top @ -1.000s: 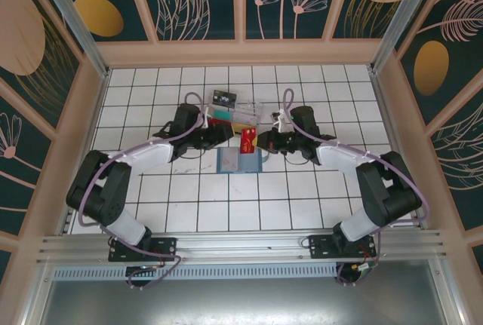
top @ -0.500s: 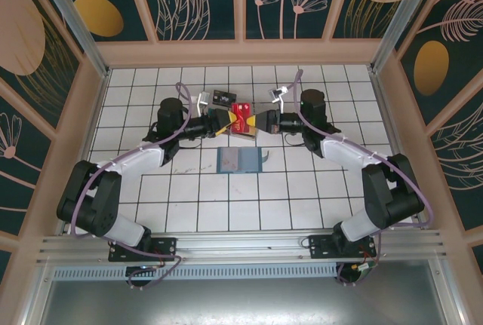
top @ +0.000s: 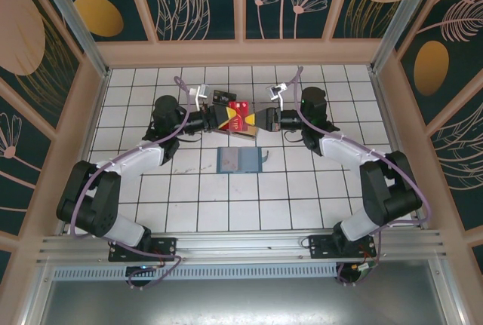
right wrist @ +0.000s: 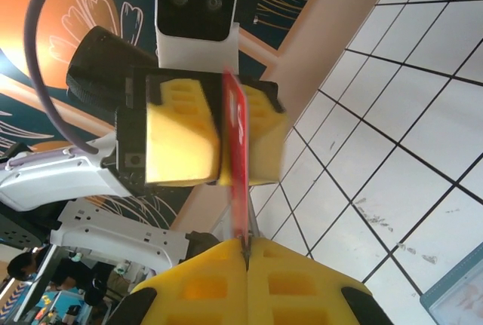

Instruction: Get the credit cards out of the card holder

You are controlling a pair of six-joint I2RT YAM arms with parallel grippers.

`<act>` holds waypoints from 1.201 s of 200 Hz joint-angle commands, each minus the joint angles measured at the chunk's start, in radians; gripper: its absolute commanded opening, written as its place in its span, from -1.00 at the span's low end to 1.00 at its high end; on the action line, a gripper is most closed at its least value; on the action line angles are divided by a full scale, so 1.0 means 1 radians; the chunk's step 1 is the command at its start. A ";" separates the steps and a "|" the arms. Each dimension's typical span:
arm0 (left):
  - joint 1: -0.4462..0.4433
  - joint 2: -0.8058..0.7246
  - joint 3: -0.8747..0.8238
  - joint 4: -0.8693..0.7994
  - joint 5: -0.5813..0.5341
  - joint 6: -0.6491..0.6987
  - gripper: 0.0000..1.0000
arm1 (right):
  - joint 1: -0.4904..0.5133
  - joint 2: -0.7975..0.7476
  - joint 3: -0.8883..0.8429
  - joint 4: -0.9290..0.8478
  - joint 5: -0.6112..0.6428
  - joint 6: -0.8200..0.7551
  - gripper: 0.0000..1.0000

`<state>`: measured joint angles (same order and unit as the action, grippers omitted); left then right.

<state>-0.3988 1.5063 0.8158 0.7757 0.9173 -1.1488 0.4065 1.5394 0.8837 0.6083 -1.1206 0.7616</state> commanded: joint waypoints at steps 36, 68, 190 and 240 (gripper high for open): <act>0.006 0.034 0.004 0.193 -0.029 -0.104 -1.00 | 0.041 0.014 -0.039 0.169 0.152 0.185 -0.19; 0.006 0.046 -0.013 0.254 -0.086 -0.172 -1.00 | 0.072 0.035 -0.116 0.407 0.275 0.382 -0.22; 0.043 0.012 -0.059 0.060 -0.208 -0.134 -0.27 | 0.094 0.068 -0.046 0.229 0.352 0.298 -1.00; 0.090 -0.123 0.021 -0.717 -0.586 0.287 0.72 | 0.122 0.116 0.257 -0.480 0.544 -0.306 -1.00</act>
<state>-0.3325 1.4544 0.7811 0.4637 0.5644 -1.1019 0.5026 1.6150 0.9867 0.5182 -0.7086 0.8192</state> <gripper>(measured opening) 0.805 0.061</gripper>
